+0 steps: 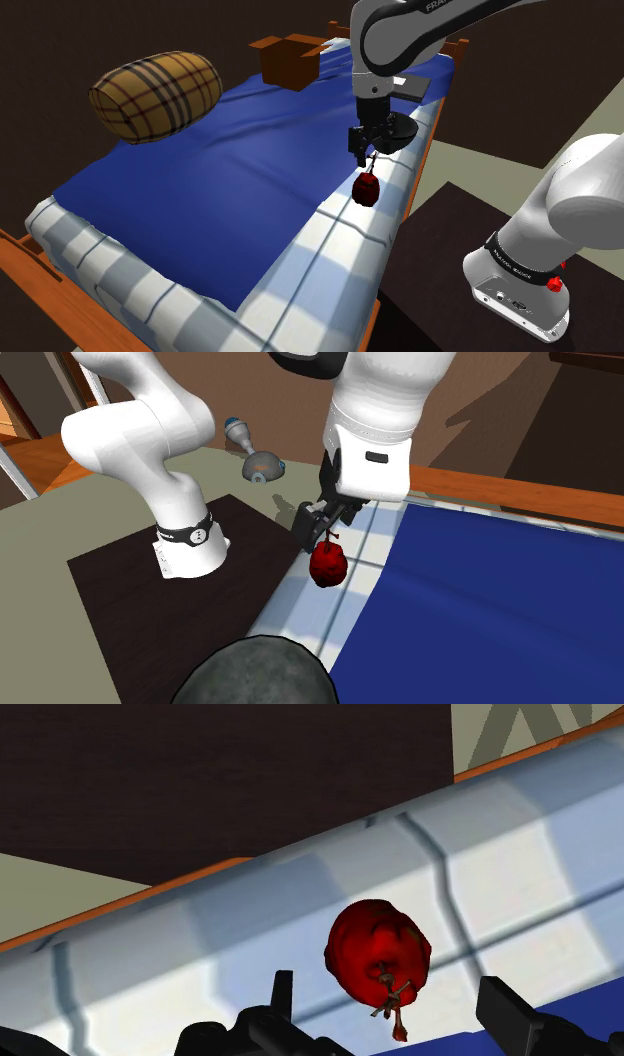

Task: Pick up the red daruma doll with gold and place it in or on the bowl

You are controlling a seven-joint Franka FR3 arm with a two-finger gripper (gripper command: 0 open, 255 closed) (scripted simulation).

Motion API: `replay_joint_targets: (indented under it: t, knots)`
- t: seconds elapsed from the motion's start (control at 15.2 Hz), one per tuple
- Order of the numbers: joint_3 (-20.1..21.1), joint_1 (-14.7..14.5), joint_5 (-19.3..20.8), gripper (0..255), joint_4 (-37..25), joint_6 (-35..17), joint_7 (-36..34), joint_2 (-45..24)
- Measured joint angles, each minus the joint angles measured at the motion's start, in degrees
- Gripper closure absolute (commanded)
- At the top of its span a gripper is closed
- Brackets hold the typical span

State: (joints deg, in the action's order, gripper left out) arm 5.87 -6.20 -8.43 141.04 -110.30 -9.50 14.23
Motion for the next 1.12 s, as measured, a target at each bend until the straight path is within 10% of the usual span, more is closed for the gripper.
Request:
replay_joint_targets:
  t: [0.07,1.12]
  knots:
    - [0.0,0.0,0.0,255,0.0,0.0,0.0,0.0]
    - [-0.2,0.1,0.2,255,-2.3,4.1,-0.3,1.8]
